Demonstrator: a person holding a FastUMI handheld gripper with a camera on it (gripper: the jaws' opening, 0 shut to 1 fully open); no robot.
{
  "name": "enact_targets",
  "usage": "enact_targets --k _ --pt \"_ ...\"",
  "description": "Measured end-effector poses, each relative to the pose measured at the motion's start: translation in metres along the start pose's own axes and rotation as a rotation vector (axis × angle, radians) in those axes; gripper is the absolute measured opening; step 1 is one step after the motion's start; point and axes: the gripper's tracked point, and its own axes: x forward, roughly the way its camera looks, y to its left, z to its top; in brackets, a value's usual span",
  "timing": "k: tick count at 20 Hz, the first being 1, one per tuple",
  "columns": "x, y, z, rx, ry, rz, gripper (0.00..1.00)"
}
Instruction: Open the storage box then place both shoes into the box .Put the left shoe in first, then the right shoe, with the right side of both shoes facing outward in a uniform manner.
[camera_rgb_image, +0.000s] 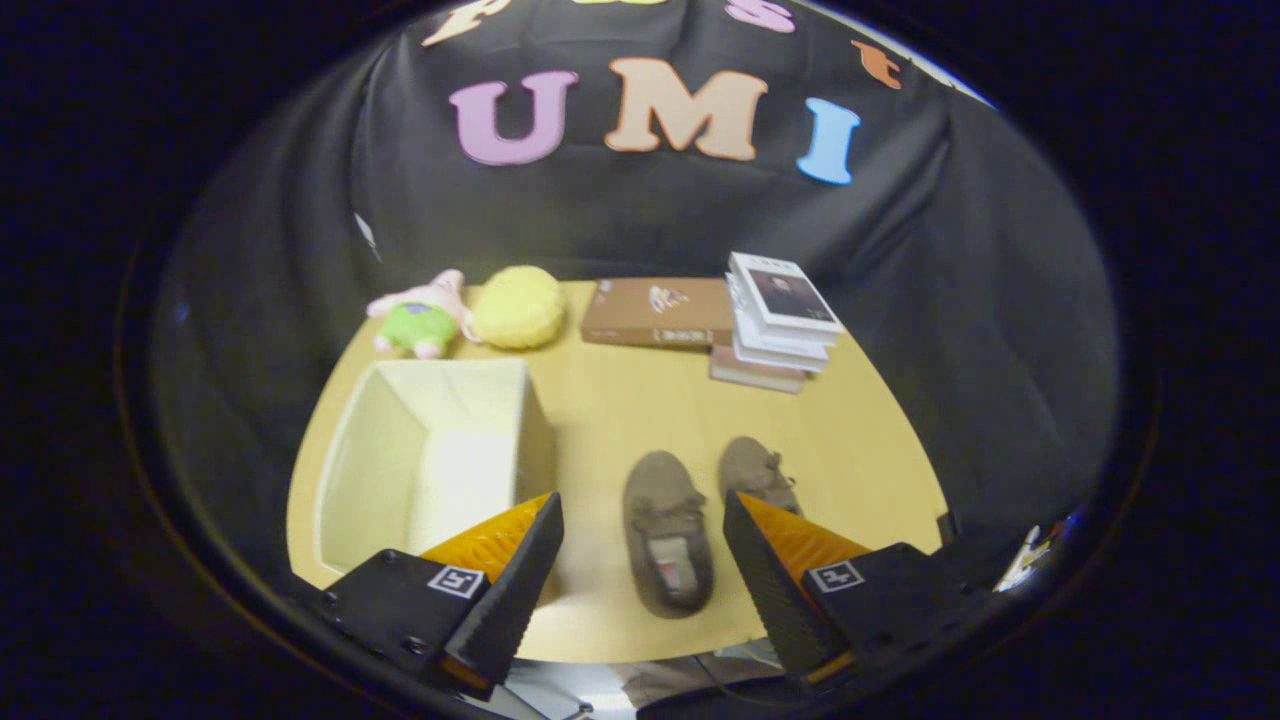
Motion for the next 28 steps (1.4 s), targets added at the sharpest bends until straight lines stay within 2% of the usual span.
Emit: enact_targets --k 3,8,11,13,17,19,22,28 --pt "0.035 -0.03 -0.024 -0.021 0.12 -0.055 0.99" --pt "0.082 -0.03 -0.069 -0.061 0.303 -0.006 0.92" --pt "0.104 -0.037 -0.097 -0.132 0.408 -0.02 0.85" --pt "0.117 -0.038 -0.108 -0.17 0.442 -0.02 0.74" --pt "0.139 -0.028 -0.125 -0.142 0.48 0.04 0.52" --pt "0.144 -0.031 -0.133 -0.148 0.497 0.04 0.41" --pt "0.15 -0.032 -0.137 -0.13 0.506 0.058 0.15" --pt "0.153 -0.026 -0.141 -0.199 0.523 0.113 0.14"
